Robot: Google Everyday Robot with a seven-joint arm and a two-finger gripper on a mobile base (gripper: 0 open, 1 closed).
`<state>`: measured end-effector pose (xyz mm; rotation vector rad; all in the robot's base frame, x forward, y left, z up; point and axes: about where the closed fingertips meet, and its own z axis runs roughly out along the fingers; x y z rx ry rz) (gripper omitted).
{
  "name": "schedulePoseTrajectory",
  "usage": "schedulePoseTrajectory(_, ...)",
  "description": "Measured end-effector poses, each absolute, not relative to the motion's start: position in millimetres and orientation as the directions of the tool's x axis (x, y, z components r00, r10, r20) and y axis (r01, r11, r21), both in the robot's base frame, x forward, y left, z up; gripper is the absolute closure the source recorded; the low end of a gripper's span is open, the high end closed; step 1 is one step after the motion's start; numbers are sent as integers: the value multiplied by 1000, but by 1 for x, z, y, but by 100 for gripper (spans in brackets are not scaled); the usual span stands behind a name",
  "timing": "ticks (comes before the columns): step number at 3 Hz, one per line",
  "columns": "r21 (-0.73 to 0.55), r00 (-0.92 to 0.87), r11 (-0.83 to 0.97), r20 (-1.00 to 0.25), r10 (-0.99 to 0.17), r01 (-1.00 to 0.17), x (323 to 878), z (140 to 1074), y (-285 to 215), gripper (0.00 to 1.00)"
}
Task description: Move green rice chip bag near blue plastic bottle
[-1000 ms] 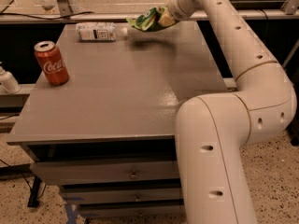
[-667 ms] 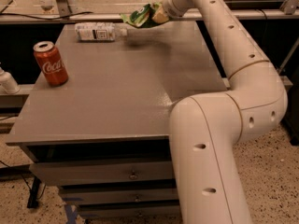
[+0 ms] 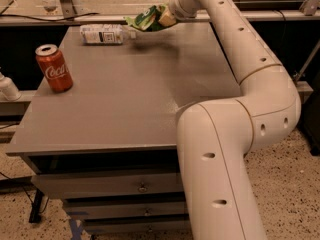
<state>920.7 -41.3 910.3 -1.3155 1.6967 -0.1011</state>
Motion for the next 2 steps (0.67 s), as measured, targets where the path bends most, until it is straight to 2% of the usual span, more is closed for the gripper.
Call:
schedulePoseTrajectory(1, -551, 28, 409, -619, -785, -728, 916, 904, -35, 83)
schedulePoseTrajectory(2, -528, 21, 410, -631, -776, -744, 909, 902, -32, 59)
